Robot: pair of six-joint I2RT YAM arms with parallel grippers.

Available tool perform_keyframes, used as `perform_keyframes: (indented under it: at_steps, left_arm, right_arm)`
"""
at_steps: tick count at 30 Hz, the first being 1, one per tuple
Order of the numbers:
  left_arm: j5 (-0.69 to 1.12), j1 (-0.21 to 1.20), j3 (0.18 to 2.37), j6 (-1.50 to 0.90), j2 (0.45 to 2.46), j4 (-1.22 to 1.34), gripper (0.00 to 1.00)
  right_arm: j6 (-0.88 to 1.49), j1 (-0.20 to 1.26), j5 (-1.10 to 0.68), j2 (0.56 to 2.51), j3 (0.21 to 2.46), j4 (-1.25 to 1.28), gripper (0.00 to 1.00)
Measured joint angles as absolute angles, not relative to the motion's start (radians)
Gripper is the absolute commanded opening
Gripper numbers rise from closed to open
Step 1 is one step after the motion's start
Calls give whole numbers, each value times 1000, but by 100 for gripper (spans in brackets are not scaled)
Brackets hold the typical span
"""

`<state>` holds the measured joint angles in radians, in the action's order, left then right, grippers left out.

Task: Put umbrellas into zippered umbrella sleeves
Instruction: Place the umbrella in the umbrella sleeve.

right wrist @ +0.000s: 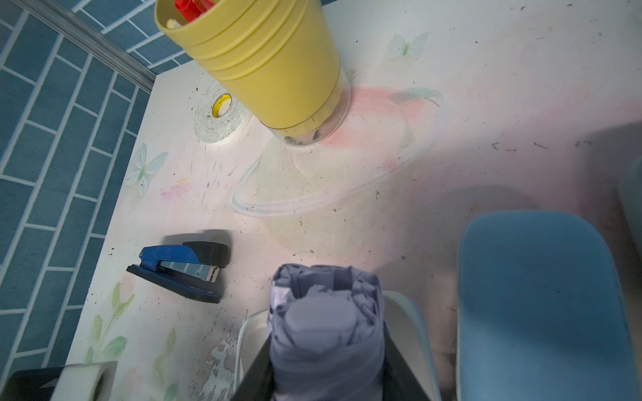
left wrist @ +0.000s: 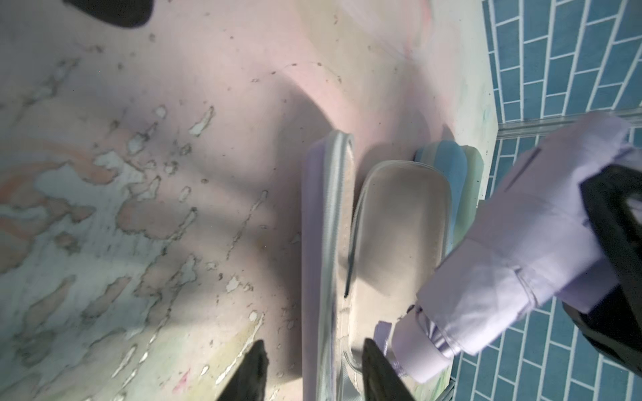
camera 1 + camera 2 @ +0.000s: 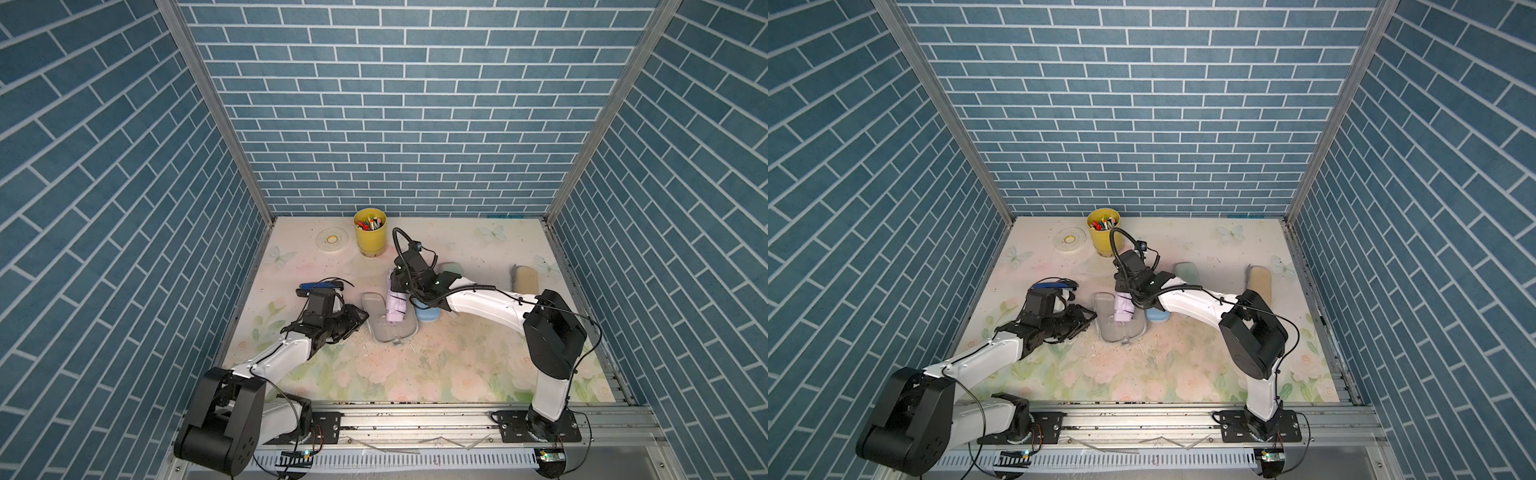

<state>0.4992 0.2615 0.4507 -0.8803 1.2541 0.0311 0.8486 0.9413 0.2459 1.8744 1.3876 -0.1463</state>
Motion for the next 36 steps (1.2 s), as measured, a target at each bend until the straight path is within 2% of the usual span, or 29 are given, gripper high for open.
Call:
perform_keyframes:
  at_steps: [12, 17, 21, 23, 28, 30, 33, 36]
  left_arm:
    - [565, 261, 410, -913, 1328, 160, 13]
    - [573, 265, 353, -964, 1377, 265, 6]
    - [570, 288, 343, -991, 1392, 326, 5]
    - [569, 302, 343, -999, 1401, 355, 5]
    - [567, 310, 342, -1000, 1412, 378, 11]
    - [566, 310, 343, -994, 1408, 371, 12]
    - [563, 310, 344, -977, 1395, 353, 12]
    - [560, 310, 348, -964, 1393, 343, 13]
  right_arm:
    - [868, 1049, 329, 1961, 1464, -204, 0]
    - [870, 1073, 318, 1975, 1464, -269, 0]
    - [892, 1082, 296, 1993, 1465, -295, 0]
    - [896, 1082, 281, 2010, 1480, -312, 7]
    - [886, 1070, 231, 2058, 1558, -385, 46]
    - [872, 1054, 188, 2063, 1570, -402, 57]
    - [846, 1026, 118, 2064, 1588, -430, 66]
    - [820, 997, 51, 2064, 1612, -459, 66]
